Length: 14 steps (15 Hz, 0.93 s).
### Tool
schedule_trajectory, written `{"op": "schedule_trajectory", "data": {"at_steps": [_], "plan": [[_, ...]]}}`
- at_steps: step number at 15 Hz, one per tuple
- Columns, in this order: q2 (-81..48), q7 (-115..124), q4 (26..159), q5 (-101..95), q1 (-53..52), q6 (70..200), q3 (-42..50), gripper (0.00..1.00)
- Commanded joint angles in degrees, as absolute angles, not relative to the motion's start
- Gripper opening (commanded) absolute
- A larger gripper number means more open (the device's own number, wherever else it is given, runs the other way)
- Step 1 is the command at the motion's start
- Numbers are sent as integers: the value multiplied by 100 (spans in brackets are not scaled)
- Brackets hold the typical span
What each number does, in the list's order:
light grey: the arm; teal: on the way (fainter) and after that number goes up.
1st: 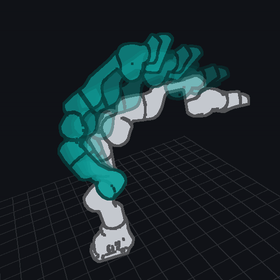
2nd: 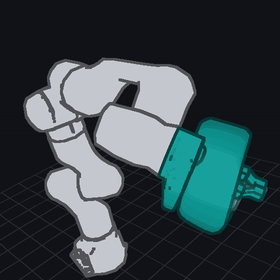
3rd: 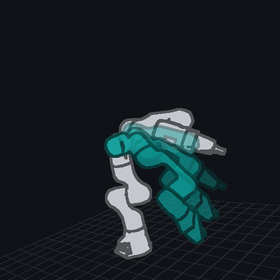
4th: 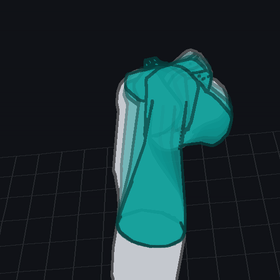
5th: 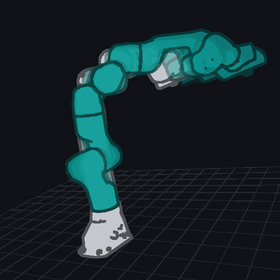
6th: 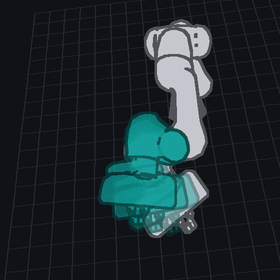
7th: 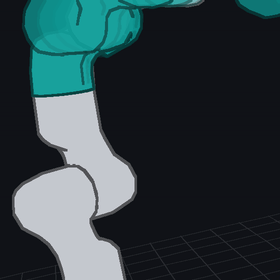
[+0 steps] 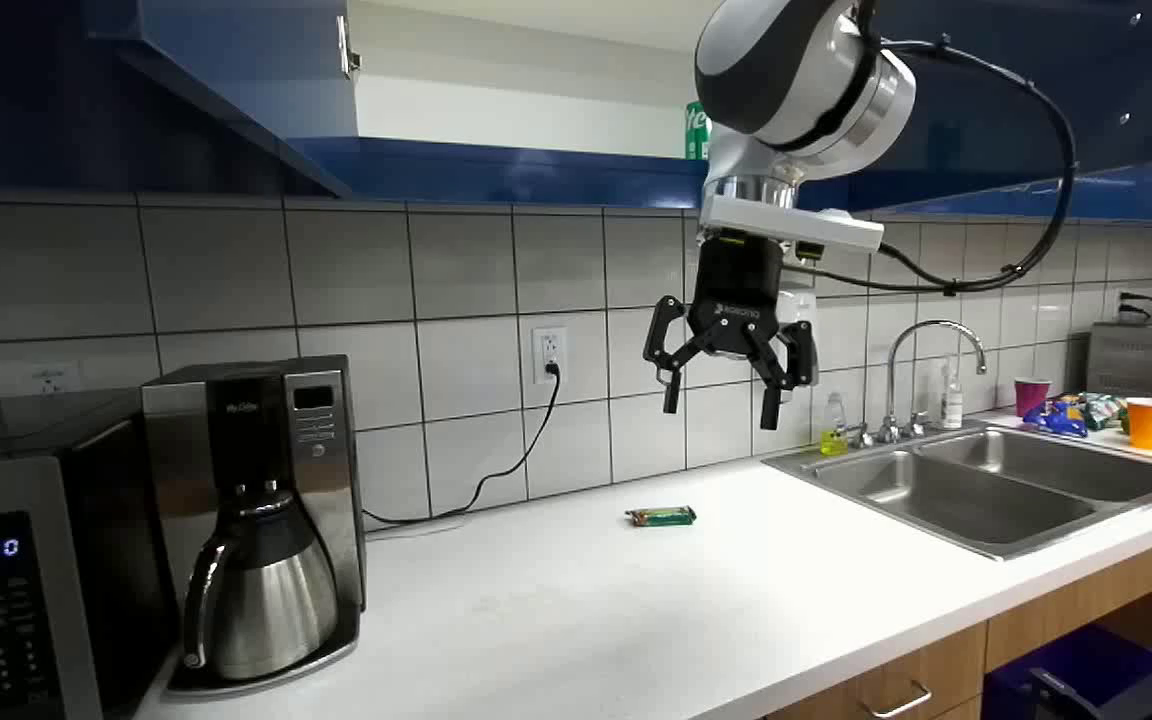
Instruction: Remove the can from the cupboard
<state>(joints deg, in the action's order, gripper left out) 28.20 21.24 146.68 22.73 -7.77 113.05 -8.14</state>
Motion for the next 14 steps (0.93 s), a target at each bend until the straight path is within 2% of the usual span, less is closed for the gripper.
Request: {"op": "schedule_trajectory", "data": {"at_steps": [1,14], "plan": [[2822,2104,14660,2293,-721,11286,-862,100],[2776,1682,14441,2135,-621,11202,-658,100]]}}
